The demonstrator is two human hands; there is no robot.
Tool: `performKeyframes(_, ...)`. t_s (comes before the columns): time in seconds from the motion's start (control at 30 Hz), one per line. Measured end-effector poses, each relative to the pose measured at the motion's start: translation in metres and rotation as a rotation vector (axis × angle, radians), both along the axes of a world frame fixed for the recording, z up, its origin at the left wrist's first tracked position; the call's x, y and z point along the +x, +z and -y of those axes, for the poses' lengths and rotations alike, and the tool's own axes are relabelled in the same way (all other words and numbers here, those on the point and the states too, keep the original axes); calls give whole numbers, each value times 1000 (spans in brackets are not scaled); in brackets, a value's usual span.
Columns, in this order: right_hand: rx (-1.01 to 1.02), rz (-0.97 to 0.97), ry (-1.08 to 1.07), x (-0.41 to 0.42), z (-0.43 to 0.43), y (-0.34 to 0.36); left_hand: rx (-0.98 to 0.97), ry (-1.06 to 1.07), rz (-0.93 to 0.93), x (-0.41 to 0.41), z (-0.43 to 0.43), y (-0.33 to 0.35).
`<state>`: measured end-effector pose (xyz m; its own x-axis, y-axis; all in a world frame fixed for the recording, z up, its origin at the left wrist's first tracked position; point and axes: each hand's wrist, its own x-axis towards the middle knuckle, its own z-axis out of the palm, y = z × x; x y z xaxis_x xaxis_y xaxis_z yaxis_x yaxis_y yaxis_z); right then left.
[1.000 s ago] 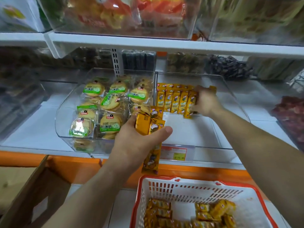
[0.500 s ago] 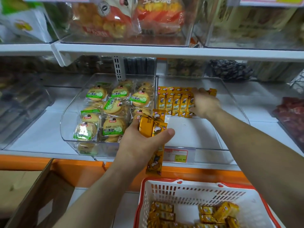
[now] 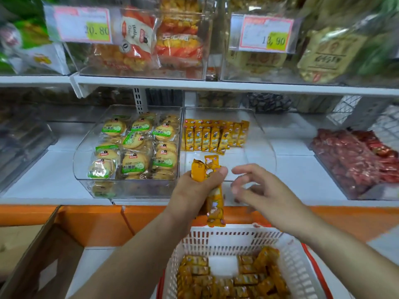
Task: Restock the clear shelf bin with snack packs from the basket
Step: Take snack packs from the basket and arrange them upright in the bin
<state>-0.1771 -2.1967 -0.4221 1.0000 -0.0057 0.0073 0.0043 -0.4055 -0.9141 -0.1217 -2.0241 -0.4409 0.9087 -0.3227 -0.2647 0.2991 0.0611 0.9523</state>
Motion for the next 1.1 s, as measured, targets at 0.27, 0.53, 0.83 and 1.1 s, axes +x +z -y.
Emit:
performKeyframes(0.27,232,-42,-105,-23,-1,-20,-98,-14,-187,-22,20,5)
performKeyframes(0.53,339,-90,-86,-30,10,-18,-82,-24,-94,-21,17,-4)
performKeyframes(0.83,220,61,-277,-19,35,-3,61,112,47,-4,2,3)
performKeyframes(1.1,-301,169,-218,79,53,18,55,236,113,34,-27,14)
